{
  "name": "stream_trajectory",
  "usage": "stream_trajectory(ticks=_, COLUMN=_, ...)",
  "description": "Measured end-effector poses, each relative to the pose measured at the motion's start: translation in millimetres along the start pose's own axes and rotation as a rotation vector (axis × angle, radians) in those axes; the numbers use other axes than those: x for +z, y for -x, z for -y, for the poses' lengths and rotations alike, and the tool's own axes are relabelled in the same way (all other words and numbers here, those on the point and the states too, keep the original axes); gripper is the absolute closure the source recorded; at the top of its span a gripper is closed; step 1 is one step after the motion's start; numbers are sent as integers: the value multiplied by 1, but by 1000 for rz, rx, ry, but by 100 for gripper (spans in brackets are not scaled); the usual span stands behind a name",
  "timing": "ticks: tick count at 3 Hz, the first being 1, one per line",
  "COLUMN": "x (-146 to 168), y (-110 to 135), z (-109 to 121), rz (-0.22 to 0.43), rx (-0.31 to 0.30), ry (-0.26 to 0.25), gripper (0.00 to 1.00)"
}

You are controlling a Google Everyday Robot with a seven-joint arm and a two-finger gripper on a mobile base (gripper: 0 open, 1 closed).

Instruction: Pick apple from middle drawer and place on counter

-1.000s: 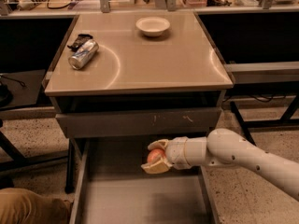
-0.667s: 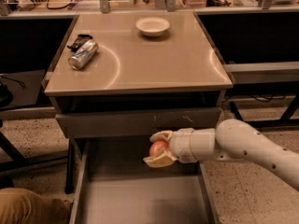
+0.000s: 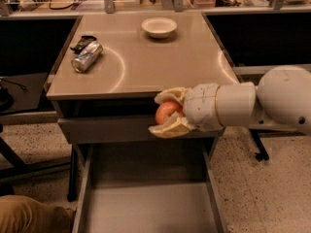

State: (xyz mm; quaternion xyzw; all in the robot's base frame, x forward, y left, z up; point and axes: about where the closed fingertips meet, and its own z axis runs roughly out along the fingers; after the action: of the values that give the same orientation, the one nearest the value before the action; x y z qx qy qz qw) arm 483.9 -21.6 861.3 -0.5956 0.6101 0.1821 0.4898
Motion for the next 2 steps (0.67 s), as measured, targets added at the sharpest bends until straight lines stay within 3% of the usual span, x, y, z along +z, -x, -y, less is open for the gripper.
stream_trajectory(ticks=2, x=-4, y=8, z=8, rz=5, rx=-17, ry=-14, gripper=100)
